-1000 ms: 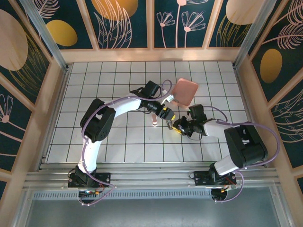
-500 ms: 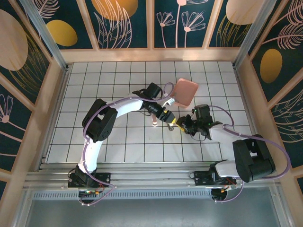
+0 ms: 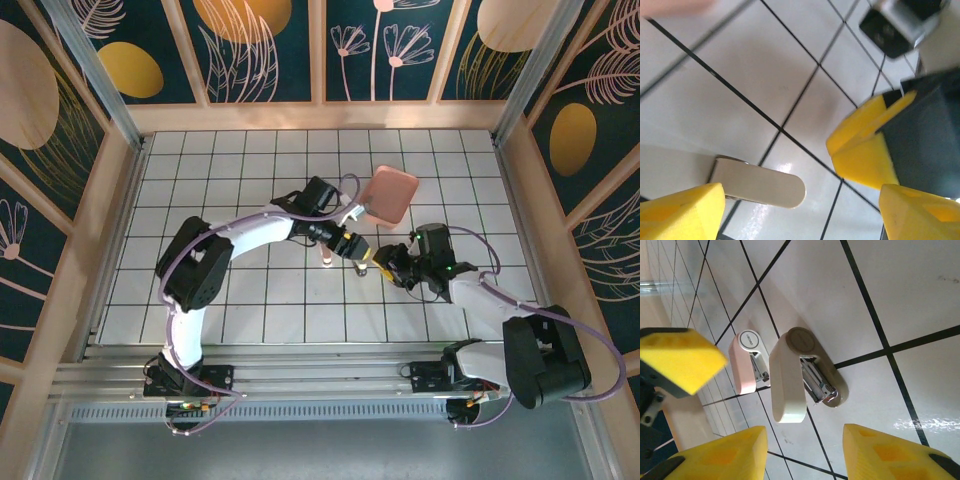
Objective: Load the staples into the stapler
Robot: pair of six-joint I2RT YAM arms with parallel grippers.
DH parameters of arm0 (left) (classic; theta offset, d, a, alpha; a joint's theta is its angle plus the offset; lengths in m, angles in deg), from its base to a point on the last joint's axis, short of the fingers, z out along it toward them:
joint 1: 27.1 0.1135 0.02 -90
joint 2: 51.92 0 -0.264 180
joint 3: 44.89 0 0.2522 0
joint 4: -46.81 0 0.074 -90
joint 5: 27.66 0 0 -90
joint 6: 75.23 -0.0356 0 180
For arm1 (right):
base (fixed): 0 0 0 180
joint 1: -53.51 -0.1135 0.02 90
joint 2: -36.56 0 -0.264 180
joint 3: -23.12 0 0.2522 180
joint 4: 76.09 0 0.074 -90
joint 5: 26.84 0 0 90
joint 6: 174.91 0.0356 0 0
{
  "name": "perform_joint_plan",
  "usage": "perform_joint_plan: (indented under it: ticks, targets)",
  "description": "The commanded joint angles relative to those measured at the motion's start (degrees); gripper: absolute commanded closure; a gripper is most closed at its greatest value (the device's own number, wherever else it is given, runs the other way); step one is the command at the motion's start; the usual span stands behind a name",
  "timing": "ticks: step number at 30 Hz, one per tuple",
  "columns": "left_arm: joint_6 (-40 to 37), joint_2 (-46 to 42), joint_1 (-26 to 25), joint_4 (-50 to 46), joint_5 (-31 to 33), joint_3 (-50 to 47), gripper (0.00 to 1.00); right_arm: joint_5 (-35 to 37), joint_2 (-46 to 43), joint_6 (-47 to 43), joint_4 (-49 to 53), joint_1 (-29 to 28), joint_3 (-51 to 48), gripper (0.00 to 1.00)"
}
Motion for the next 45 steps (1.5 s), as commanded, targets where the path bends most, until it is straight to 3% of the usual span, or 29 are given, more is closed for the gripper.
perform_joint_plan:
  ticks: [1, 9, 18, 23, 38, 43, 45]
  targets:
    - [6.7, -5.3, 2.4, 8.7, 5.8, -4.2, 0.19, -2.1, 1.6, 0.1, -0.7, 0.1, 2.5, 0.56]
    - [9.9, -10.7, 5.5, 13.0, 8.7, -11.7, 0.18, -4.2, 6.8, -1.3, -1.7, -0.7, 5.3, 0.56]
    - [9.9, -11.5, 5.7, 12.8, 8.7, -13.0, 0.18, -5.8, 12.1, -1.4, -3.3, -2.5, 6.4, 0.60]
    - [9.9, -11.6, 6.0, 12.6, 8.8, -12.9, 0.18, -3.6, 14.0, -2.1, 0.5, -2.7, 5.8, 0.65]
    - [10.0, -12.9, 6.4, 12.5, 12.0, -14.3, 0.17, 0.6, 19.5, -2.4, 5.7, -2.9, 1.2, 0.69]
    - [10.5, -15.2, 6.9, 13.4, 14.3, -16.1, 0.16, 0.9, 16.5, -3.0, 4.6, -3.2, 1.6, 0.69]
    - [10.8, -17.2, 7.3, 13.9, 16.4, -16.9, 0.15, 2.5, 13.5, -4.5, 5.6, -3.0, 3.9, 0.63]
